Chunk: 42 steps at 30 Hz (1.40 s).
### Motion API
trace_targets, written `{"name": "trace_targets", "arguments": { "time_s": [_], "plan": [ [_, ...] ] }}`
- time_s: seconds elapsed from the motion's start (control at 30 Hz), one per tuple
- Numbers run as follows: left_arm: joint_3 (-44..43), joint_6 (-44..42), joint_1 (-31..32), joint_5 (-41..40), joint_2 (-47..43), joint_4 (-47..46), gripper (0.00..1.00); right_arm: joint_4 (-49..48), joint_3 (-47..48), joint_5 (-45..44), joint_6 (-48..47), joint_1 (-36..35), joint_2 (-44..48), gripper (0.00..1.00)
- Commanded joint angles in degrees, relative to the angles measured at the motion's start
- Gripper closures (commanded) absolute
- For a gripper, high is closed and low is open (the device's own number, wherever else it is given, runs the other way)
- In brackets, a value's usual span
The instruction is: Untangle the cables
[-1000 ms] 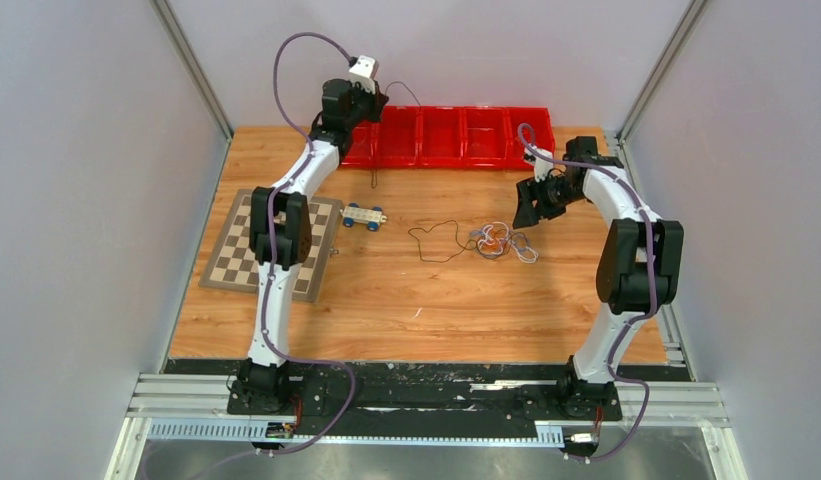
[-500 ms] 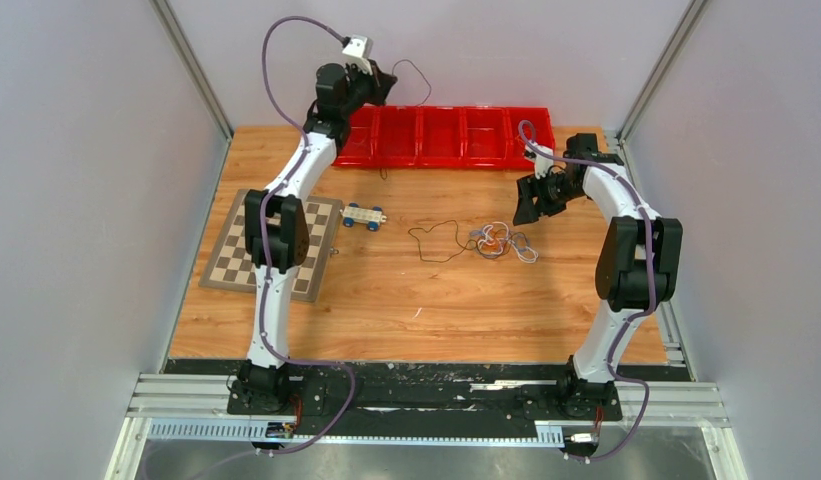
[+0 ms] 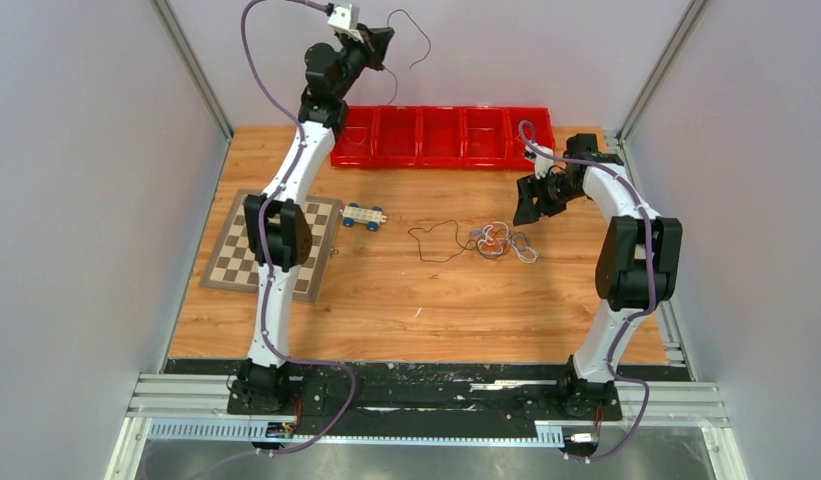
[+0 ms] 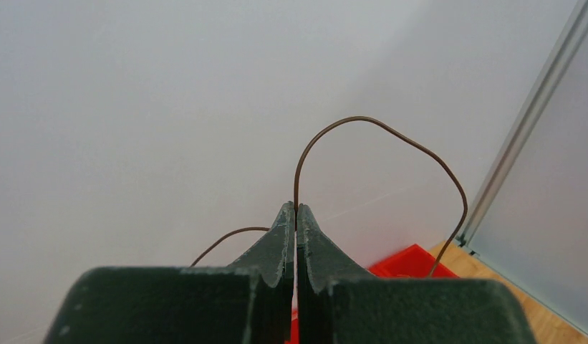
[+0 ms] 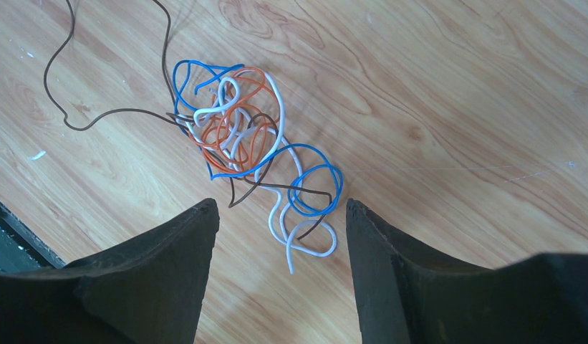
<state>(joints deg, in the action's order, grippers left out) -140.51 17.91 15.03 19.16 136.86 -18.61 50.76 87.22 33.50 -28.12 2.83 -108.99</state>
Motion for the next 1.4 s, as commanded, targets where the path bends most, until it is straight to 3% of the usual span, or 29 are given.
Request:
{"name": "trace_targets", "arguments": {
  "time_s": [0.0,0.57,0.87,1.0,1.37],
  "plan": [
    [-2.83,0.08,0.25,-2.81,2.36,-4.81,1.00,0.27,1.41,0.33,0.31,0.51,-0.80,0.35],
    [2.44,-5.30,-0.53,-3.72,7.36,-6.35,1.00,0.83,1.77,-0.27,0.67,0.68,-1.65,0.36],
    [13.28,-15.94,-0.57,-8.68,5.81,-0.50,1.00,0.83,1.72,-0.08,0.96,0.95,-2.12,0.36],
    [22.05,-19.49,-0.65,-9.92,2.32,-2.69,1.00,0.81,2.00,-0.09,0.89,0.99,-2.12,0.36],
    [22.83,-37.48,-0.66,-13.02,1.68,1.23,1.00,0.83,1.55,0.27,0.75,1.12,-1.97,0.36]
  ]
}}
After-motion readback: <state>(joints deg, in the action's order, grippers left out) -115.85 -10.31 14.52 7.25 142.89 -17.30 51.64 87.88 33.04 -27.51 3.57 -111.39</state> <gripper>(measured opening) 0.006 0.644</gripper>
